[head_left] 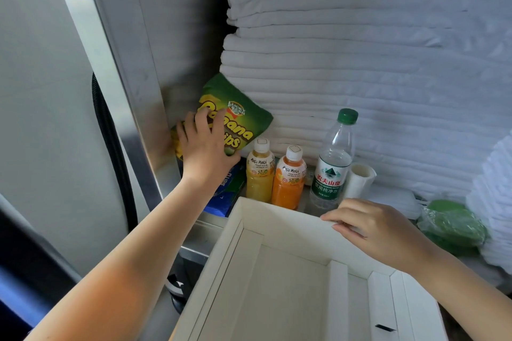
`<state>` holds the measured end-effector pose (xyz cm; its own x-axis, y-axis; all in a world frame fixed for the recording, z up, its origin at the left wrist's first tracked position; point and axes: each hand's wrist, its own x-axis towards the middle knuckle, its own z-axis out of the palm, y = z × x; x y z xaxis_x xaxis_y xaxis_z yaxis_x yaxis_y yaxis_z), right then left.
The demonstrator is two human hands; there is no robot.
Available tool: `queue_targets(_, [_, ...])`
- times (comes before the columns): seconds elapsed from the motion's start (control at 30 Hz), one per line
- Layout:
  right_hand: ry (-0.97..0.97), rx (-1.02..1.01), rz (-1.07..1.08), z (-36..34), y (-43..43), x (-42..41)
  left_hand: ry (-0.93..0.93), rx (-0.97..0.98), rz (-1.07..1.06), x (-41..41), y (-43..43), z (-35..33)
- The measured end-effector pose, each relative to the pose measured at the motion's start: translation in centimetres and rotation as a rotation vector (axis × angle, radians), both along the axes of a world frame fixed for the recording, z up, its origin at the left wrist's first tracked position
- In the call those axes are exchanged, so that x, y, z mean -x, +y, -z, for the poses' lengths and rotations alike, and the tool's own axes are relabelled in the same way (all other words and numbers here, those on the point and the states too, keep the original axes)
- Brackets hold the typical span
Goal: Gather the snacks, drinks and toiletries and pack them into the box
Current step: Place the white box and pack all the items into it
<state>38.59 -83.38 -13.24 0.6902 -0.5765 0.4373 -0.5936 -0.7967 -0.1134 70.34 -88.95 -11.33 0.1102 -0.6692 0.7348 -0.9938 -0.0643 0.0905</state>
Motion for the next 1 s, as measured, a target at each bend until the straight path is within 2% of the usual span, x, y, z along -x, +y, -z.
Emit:
queue_targets(0.23, [-0.01, -0.017, -0.007, -0.1, -0.2, 0.1, 0.1, 0.215, 0.109, 0.7, 1.3, -2.5])
queue_targets(0.4, [-0.068, 0.121, 0.011, -1.2, -0.3, -0.4, 0.179, 0.251, 0.263, 4.0, 4.4, -4.2])
queue_targets(0.6, [-0.197, 0.376, -0.059, -2.0, 0.8, -1.8, 0.21, 0.085, 0.41, 7.2, 9.6, -3.4])
queue_targets(0.77, [-0.299, 0.438, -0.098, -2.7, 2.1, -2.0, 0.221, -0.039, 0.421, 7.2, 12.3, -2.2])
queue_targets(0.87, [-0.221, 0.402, -0.099, -2.5, 2.6, -1.7, 0.242, -0.131, 0.428, 7.5, 13.0, -1.3])
queue_targets(1.0, [-0.038, 0.146, -0.103, -2.0, 3.6, -1.2, 0.186, -0.241, 0.425, 8.1, 14.4, 0.5])
